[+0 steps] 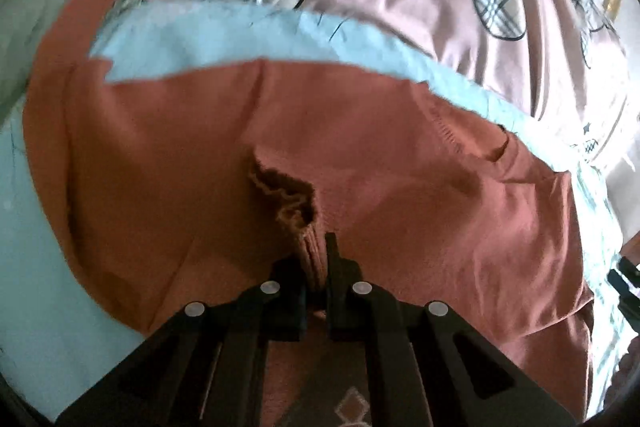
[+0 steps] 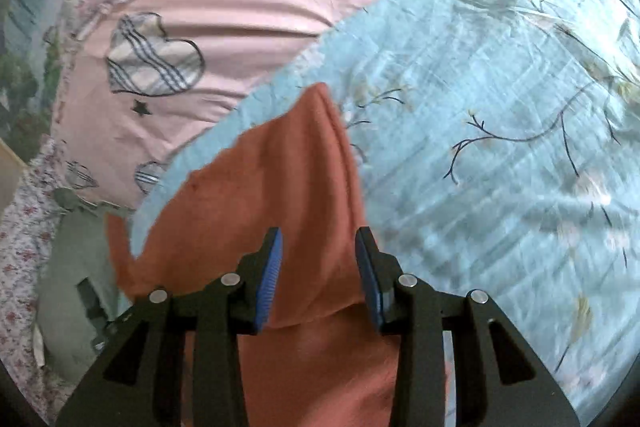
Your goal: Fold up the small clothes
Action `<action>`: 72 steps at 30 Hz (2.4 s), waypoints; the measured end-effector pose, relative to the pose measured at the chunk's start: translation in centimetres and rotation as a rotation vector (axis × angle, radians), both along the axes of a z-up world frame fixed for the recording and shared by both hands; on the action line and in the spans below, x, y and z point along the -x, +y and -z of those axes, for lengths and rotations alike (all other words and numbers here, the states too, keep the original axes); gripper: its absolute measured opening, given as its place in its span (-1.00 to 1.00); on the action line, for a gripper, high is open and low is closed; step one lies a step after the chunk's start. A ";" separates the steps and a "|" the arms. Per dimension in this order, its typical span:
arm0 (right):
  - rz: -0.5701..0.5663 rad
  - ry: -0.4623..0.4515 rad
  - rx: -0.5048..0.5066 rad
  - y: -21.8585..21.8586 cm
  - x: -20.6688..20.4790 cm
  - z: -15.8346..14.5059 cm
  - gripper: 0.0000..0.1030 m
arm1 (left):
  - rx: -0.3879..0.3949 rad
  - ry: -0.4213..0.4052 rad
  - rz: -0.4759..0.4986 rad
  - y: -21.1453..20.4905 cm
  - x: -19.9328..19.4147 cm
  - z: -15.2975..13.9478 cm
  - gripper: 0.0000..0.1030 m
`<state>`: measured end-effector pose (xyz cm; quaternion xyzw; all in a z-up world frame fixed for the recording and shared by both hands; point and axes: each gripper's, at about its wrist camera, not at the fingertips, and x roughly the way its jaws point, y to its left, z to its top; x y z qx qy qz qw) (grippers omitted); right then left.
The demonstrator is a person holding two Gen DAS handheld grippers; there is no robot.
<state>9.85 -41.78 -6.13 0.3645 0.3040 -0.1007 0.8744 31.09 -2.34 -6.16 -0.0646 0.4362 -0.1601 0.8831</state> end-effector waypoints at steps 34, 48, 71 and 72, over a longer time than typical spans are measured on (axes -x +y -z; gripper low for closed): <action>-0.134 0.070 0.088 4.4 -1.0 0.2 -0.40 | -0.077 -0.085 -0.110 5.3 3.4 -2.6 -0.45; -0.370 0.054 0.055 13.1 0.9 -0.1 -0.11 | -0.166 -0.086 -0.467 18.1 -12.8 -5.0 0.64; -0.328 0.003 -0.007 11.7 3.6 -0.4 -0.11 | 0.196 -0.325 0.092 3.6 0.3 -11.4 -0.90; -0.314 -0.002 -0.014 11.2 3.9 -0.4 -0.11 | 0.191 -0.326 0.167 0.9 1.7 -11.1 -0.90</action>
